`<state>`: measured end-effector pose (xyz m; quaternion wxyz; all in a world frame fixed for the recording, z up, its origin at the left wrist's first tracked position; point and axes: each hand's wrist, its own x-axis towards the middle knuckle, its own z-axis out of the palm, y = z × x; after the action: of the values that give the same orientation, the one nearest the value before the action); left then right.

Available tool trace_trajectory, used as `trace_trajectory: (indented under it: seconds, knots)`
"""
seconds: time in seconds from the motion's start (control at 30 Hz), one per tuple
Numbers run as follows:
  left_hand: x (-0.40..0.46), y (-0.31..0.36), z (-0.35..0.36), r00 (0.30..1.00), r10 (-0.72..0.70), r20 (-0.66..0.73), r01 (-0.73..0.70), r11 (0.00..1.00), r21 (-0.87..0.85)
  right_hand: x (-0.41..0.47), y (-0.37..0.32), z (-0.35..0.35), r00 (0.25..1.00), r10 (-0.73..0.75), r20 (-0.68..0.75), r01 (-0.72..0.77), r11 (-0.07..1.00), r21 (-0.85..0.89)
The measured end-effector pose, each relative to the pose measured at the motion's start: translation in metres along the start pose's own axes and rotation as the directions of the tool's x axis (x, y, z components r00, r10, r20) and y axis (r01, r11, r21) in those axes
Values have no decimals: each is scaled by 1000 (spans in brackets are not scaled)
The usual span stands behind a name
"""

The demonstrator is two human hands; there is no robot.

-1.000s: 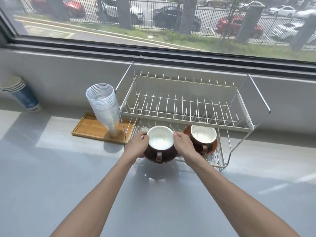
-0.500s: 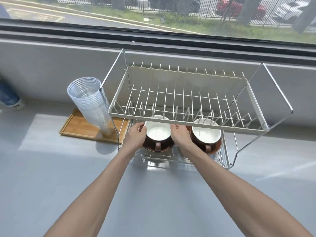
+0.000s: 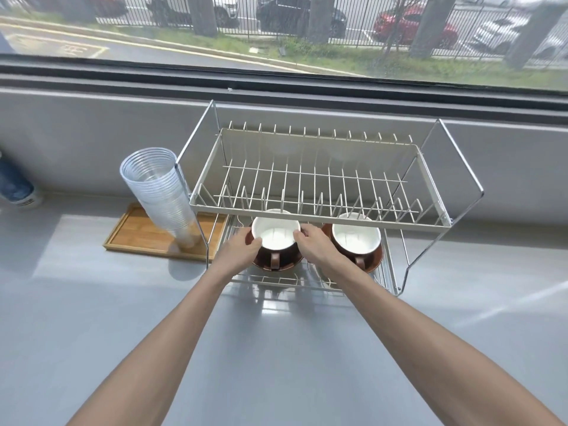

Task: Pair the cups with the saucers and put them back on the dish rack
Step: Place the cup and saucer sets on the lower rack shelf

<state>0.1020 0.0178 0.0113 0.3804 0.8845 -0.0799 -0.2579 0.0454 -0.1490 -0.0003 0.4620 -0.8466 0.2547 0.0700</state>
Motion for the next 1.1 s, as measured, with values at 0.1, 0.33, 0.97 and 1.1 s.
trace_trajectory:
  seconds: [0.1, 0.33, 0.97, 1.1]
  knots:
    - [-15, 3, -4, 1000, 11, 24, -14, 993, 121, -18, -2, -10, 999, -11, 30, 12, 1000, -17]
    - [-61, 12, 0, 968, 51, 245, -140, 921, 362, -82, -5, -34, 974, -91, 207, 141, 959, -245]
    - [-80, 74, 79, 872, 481, 88, -403, 605, 687, -122, 53, -92, 942, -304, -145, 143, 750, -645]
    - [-77, 86, 101, 931, 337, -140, -286, 912, 293, -99, 71, -91, 915, -260, -308, 129, 913, -388]
